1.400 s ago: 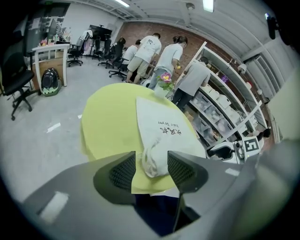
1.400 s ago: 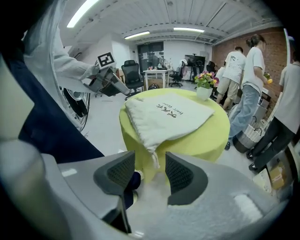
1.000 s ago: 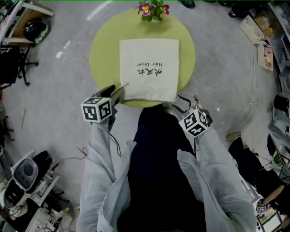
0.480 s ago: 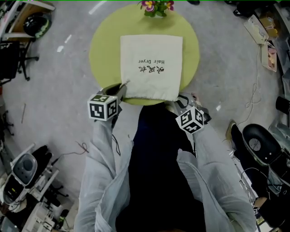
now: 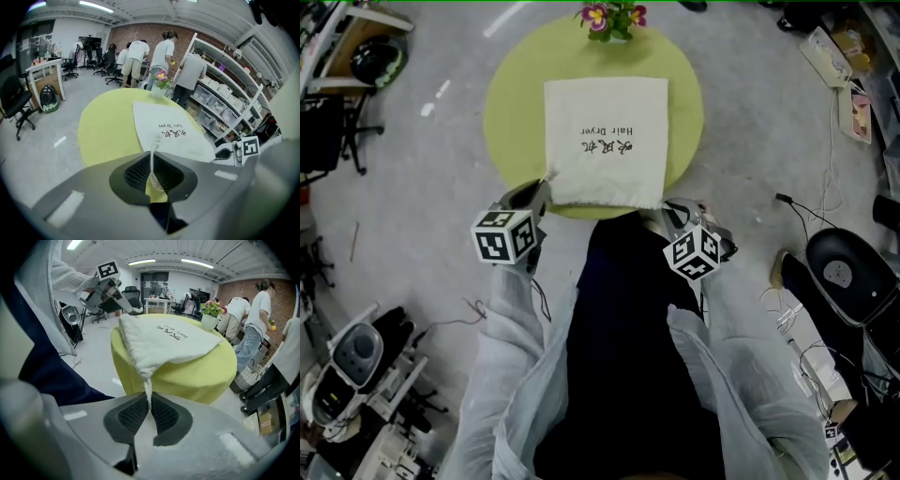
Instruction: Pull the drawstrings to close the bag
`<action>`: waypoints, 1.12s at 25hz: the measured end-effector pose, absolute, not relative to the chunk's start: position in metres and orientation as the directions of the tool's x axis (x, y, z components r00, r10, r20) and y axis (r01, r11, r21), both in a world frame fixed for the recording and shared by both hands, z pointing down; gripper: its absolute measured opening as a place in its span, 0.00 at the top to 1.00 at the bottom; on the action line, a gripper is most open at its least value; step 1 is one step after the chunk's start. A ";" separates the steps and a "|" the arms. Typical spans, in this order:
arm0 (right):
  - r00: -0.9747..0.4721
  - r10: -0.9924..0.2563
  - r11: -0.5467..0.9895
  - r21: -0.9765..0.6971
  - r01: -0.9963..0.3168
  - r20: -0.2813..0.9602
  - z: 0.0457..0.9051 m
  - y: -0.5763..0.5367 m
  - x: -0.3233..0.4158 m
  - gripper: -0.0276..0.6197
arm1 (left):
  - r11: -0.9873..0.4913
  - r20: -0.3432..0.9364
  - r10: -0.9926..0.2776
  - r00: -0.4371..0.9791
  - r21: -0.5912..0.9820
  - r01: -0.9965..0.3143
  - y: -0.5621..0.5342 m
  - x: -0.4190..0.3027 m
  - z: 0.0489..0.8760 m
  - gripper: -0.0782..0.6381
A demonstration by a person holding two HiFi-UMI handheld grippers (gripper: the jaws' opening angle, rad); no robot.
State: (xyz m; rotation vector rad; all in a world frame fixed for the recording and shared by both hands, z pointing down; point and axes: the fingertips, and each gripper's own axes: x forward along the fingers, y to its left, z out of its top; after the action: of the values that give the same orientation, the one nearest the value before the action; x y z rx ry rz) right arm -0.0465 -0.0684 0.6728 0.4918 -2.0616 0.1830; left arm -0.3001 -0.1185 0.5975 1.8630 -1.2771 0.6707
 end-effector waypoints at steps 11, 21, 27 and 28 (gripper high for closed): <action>-0.347 -0.255 0.940 0.147 -0.308 0.902 0.662 -0.056 -0.042 0.93 | 0.052 0.771 -0.631 0.088 0.155 -0.986 -0.135 -0.320 0.603 0.85; -0.266 -0.129 0.970 0.066 -0.234 0.955 0.664 -0.062 -0.030 0.93 | 0.208 0.745 -0.667 -0.016 0.165 -0.964 -0.131 -0.339 0.604 0.85; -0.236 -0.092 0.980 0.046 -0.192 0.967 0.659 -0.069 -0.022 0.93 | 0.289 0.751 -0.658 -0.061 0.177 -0.941 -0.122 -0.356 0.608 0.85; -0.229 -0.095 0.981 0.053 -0.184 0.969 0.658 -0.070 -0.020 0.93 | 0.293 0.752 -0.656 -0.063 0.177 -0.940 -0.120 -0.358 0.610 0.85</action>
State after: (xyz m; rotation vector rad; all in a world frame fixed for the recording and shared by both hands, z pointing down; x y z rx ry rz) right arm -0.0203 -0.0697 0.6578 0.2054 -1.8048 0.0835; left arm -0.3576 -0.1200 0.6098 1.4398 -1.7970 0.4679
